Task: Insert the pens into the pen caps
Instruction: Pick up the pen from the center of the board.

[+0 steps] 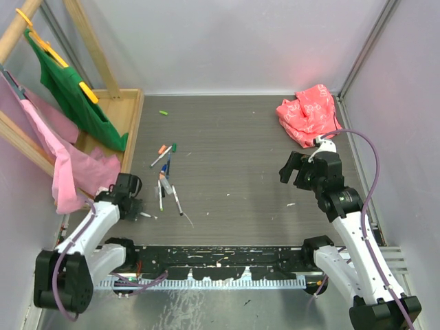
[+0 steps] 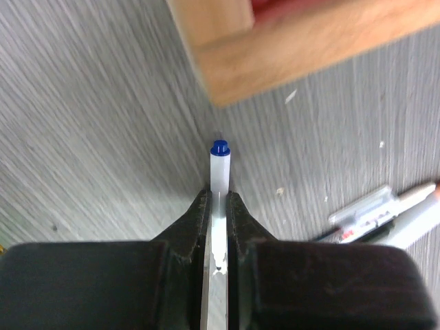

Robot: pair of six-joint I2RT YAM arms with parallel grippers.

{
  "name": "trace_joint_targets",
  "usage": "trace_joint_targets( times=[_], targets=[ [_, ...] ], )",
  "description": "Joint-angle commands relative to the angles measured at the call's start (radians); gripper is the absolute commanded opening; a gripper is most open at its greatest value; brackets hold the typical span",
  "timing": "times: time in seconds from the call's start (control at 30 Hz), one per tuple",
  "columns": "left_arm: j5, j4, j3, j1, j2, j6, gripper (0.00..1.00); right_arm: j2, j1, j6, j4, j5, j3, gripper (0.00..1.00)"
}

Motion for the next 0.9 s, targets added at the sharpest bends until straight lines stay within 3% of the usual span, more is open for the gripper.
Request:
trace_joint_targets(
  times=[0.0, 0.27, 0.4, 0.53, 0.67, 0.87],
  targets=[
    [0.188, -0.064, -0.036, -0.002, -0.142, 0.027, 0.0, 0.004, -0.004, -0.013, 0.043, 0.003, 0.028, 0.95],
    [0.35, -0.06, -0.038, -0.038, -0.349, 0.065, 0.0, 0.015, -0.003, -0.013, 0.042, -0.019, 0.059, 0.95],
    [0.301, -0.044, 0.024, -0.202, -0.331, 0.034, 0.0, 0.015, -0.004, 0.02, 0.043, -0.02, 0.063, 0.95],
    [0.176, 0.049, 0.081, -0.442, -0.243, -0.041, 0.0, 0.01, -0.003, 0.018, 0.026, -0.013, 0.068, 0.95],
    [0.053, 0.124, 0.195, -0.663, -0.057, -0.065, 0.0, 0.014, -0.004, -0.023, -0.013, -0.051, 0.104, 0.96],
    [-0.019, 0.264, 0.424, -0.855, 0.209, 0.076, 0.0, -0.02, -0.003, -0.068, -0.04, -0.149, 0.118, 0.97]
  ],
)
